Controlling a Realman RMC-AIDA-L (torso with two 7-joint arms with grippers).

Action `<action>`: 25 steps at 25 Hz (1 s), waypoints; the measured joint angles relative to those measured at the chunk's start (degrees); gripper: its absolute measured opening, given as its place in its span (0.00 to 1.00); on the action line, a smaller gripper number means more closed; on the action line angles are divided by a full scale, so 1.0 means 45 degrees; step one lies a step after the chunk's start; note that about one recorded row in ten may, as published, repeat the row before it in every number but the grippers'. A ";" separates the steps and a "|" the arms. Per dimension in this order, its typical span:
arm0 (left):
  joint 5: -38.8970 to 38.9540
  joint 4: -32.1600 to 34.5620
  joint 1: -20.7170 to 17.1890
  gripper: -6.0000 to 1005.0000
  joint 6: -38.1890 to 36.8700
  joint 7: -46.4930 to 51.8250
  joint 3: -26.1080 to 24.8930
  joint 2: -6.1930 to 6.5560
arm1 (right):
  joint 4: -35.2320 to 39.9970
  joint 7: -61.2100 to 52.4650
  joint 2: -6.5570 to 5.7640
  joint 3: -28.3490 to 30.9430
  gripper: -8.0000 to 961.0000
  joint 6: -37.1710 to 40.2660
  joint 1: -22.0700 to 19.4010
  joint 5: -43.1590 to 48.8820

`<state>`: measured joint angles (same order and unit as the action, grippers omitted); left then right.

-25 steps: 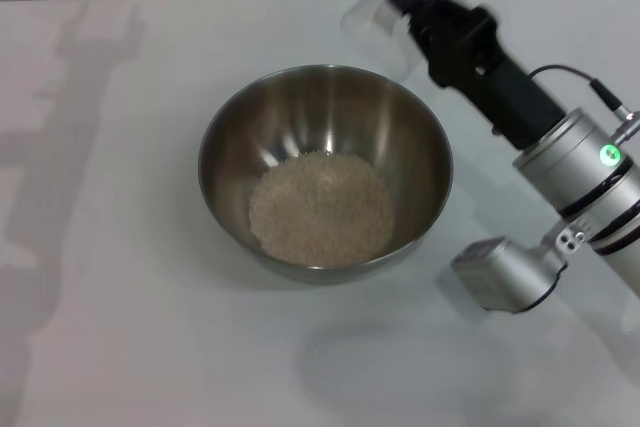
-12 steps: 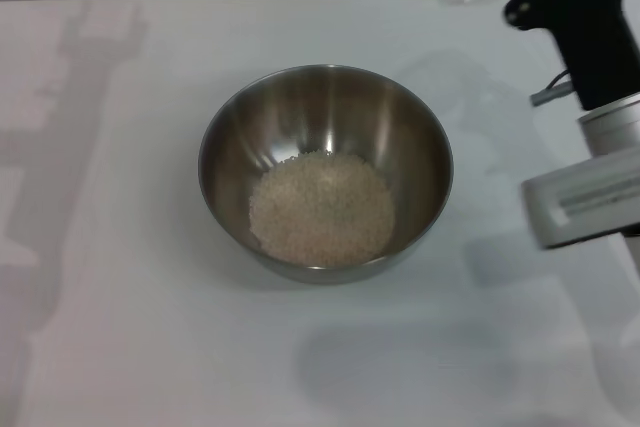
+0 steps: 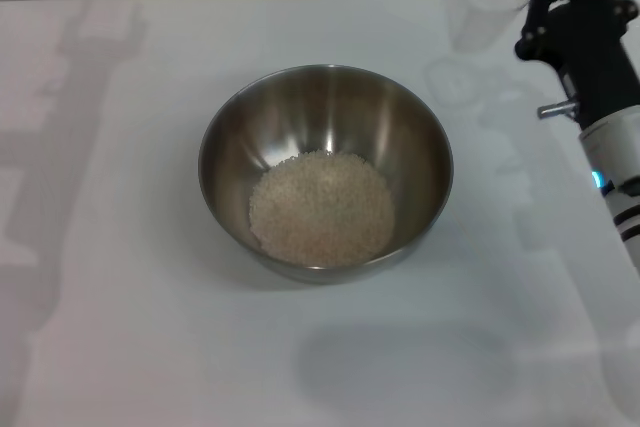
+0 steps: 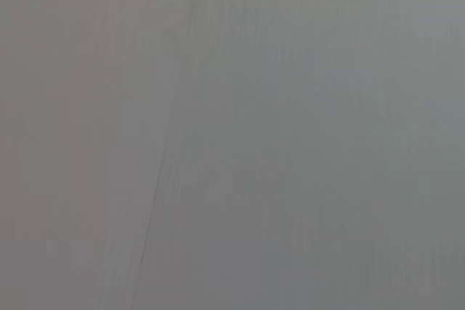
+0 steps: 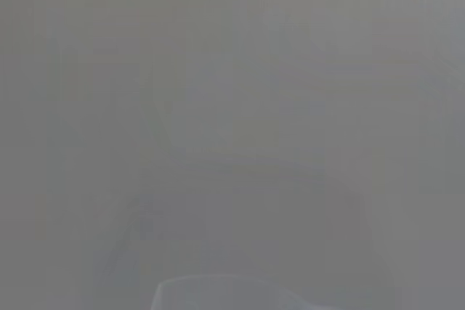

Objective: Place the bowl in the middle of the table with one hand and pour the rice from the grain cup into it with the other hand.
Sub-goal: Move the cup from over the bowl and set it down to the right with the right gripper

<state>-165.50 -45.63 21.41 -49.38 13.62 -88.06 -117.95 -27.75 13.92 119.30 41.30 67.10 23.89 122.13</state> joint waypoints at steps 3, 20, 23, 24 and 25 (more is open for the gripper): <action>0.0000 0.0002 0.0024 0.72 -0.0004 0.0000 0.0000 0.0000 | 0.0000 -0.0174 -0.0009 0.0114 0.01 -0.0710 0.0076 -0.0004; -0.0014 -0.0092 -0.0074 0.72 -0.0097 0.0000 0.0129 0.0000 | 0.0730 -0.1228 0.0037 0.0120 0.01 -0.3104 0.0265 -0.0008; -0.0017 -0.0096 -0.0098 0.72 -0.0124 0.0000 0.0140 -0.0001 | 0.0892 -0.1423 0.0034 0.0069 0.01 -0.3136 0.0294 0.0057; -0.0018 -0.0096 -0.0104 0.72 -0.0140 0.0001 0.0146 -0.0001 | 0.0973 -0.1474 0.0034 0.0058 0.01 -0.3148 0.0321 0.0076; -0.0019 -0.0096 -0.0109 0.72 -0.0162 0.0001 0.0151 -0.0001 | 0.1025 -0.1520 0.0035 0.0052 0.01 -0.3180 0.0340 0.0081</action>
<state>-165.59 -46.06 20.92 -50.11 13.62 -87.38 -117.95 -23.14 7.08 119.46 41.53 52.79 25.42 122.49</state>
